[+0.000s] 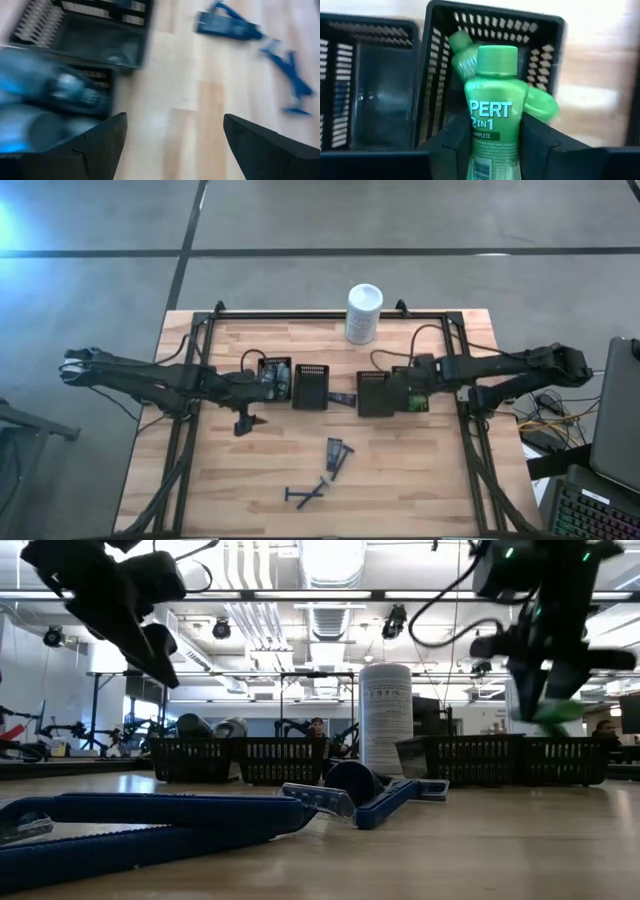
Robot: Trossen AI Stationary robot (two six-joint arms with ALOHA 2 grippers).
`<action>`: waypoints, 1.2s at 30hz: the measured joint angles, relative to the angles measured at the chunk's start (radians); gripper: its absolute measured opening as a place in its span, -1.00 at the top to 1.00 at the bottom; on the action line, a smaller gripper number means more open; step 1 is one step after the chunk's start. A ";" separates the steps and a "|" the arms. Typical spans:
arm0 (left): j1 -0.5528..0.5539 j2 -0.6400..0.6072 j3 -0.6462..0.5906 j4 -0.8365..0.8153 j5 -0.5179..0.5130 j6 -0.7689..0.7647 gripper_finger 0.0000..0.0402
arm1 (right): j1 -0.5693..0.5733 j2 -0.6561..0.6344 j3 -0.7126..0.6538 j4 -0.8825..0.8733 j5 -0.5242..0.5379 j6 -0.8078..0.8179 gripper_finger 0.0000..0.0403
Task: Pick & Place Travel size toiletries
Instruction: Put the green shampoo into the right black bin, then put the blue razor into the middle left black bin
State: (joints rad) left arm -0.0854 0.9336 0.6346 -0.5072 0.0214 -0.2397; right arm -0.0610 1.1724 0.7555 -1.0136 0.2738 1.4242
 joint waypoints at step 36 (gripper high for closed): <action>-0.571 0.901 0.515 0.282 -0.196 -0.264 -0.40 | -0.003 -0.003 0.051 0.022 -0.012 -0.638 -0.71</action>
State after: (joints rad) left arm -0.6568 1.8345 1.1498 -0.2255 -0.1748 -0.5039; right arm -0.0635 1.1696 0.8070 -0.9916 0.2623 0.7865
